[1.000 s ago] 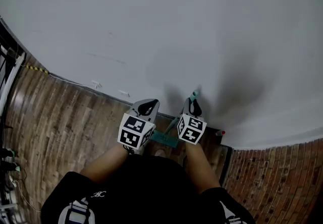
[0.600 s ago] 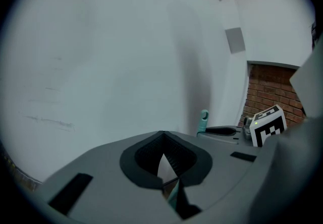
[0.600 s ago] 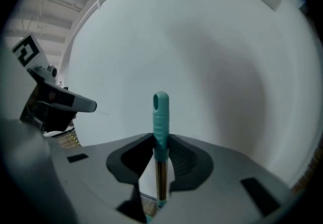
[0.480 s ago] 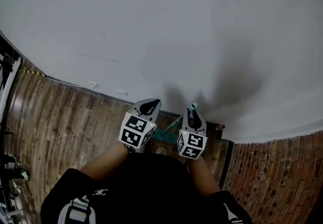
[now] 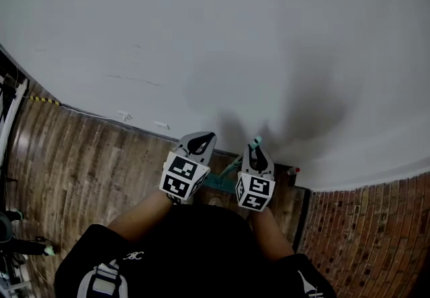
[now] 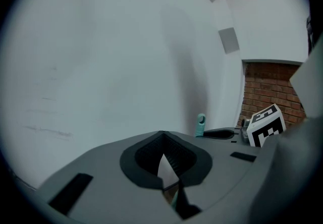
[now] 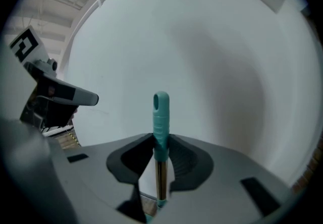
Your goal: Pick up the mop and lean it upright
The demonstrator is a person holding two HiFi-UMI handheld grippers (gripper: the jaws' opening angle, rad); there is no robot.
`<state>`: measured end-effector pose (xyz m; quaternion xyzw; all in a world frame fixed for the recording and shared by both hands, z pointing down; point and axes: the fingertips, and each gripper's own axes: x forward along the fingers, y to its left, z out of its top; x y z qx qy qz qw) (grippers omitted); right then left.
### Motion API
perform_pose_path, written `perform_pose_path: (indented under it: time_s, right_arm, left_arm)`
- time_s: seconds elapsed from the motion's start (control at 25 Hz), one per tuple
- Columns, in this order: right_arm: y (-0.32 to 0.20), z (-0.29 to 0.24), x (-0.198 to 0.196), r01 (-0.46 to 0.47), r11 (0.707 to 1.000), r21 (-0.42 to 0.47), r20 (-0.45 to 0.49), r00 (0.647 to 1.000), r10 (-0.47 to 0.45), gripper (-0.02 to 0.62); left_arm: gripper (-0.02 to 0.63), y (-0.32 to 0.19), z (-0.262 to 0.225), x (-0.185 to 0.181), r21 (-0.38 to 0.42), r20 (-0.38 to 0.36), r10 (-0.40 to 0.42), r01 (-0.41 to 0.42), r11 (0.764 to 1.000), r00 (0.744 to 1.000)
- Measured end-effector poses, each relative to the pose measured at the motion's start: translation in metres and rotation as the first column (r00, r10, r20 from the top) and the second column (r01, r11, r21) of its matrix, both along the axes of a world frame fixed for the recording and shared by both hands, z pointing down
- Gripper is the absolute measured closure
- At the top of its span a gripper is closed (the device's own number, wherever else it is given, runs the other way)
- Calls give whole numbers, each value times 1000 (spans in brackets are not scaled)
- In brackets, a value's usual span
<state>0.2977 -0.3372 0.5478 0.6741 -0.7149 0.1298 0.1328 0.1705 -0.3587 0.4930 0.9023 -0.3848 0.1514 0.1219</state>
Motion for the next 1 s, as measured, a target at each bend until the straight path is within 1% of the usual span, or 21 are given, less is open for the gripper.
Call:
perform_pose_path:
  time_s: [0.08, 0.28, 0.52, 0.6, 0.76, 1.0]
  right_arm:
    - [-1, 1, 0, 0, 1000, 0, -1, 1000, 0, 489]
    - [-11, 3, 0, 4, 1000, 3, -6, 1000, -4, 489]
    - [-58, 12, 0, -8, 1000, -15, -46, 999, 7, 489]
    - [-79, 17, 2, -25, 999, -35, -44, 999, 23, 489]
    - [-116, 24, 7, -76, 993, -89, -25, 997, 74, 489]
    - [-135, 29, 5, -121, 985, -121, -35, 992, 118, 489]
  left_arm:
    - [609, 0, 2, -2, -10, -8, -11, 11, 1000, 1000]
    - [609, -1, 3, -12, -15, 1, -34, 34, 999, 999]
    - [609, 1, 1, -22, -11, 0, -43, 43, 999, 999]
    - [609, 2, -1, -25, -6, -1, -38, 38, 999, 999]
    - [609, 2, -8, -30, -14, -35, -31, 30, 999, 999]
    - [609, 1, -13, -42, -5, -51, -27, 26, 1000, 998]
